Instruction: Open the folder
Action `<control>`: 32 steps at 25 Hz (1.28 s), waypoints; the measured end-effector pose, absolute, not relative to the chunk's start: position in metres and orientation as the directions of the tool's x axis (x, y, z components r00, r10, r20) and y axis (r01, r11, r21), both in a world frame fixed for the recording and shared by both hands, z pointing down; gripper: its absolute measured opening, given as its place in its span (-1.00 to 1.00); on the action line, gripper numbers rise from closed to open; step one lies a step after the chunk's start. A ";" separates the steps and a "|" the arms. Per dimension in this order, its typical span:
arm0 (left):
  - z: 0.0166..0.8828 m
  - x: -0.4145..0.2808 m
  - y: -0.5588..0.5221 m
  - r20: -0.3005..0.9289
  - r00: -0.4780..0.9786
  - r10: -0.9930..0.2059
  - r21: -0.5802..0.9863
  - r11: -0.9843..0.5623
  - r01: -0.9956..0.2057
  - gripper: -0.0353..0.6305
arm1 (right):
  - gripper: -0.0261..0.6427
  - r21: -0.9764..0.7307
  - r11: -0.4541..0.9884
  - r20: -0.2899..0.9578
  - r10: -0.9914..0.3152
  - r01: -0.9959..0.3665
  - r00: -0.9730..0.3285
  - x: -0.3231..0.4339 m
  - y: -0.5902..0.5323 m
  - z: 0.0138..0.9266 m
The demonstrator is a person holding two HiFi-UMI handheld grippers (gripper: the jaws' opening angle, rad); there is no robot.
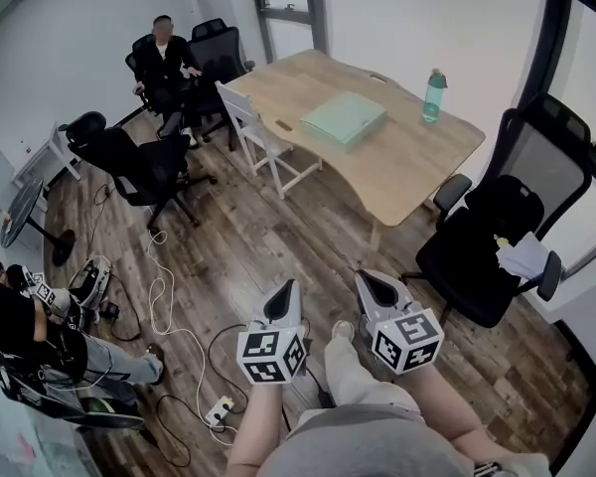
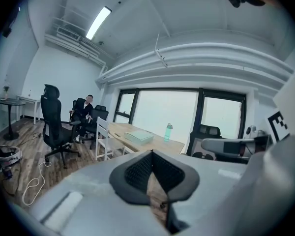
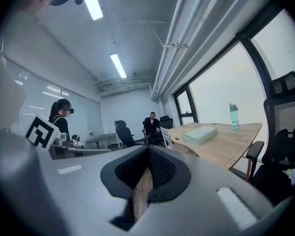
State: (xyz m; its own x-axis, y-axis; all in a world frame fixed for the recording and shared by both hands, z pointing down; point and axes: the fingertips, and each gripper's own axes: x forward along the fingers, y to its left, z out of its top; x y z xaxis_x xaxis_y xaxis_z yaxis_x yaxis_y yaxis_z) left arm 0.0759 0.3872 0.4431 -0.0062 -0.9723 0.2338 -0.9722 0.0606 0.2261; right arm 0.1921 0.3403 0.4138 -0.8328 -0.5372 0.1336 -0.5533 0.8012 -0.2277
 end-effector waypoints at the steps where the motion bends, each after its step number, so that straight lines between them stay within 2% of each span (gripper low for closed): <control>1: 0.444 0.071 0.378 0.235 -0.008 -0.972 0.225 0.062 -0.972 -0.88 | -0.92 -0.229 0.804 0.132 -0.533 -0.549 -0.836 0.186 0.330 0.415; 20: 0.432 -0.049 0.149 0.236 0.009 -0.972 0.221 0.045 -0.974 -0.88 | -0.92 -0.180 0.809 0.143 -0.541 -0.559 -0.829 0.074 0.098 0.405; 32: 0.443 -0.066 0.068 0.250 0.029 -0.968 0.249 0.035 -0.968 -0.88 | -0.92 -0.203 0.795 0.160 -0.549 -0.572 -0.820 0.056 0.022 0.417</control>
State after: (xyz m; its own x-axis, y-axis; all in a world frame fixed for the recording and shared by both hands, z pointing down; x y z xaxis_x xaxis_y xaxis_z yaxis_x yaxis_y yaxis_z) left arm -0.0663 0.0680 0.4431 0.0287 -0.9679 0.2498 -0.9679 0.0355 0.2488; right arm 0.0563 0.0218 0.4169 -0.8203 -0.5491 0.1600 -0.5718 0.7949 -0.2029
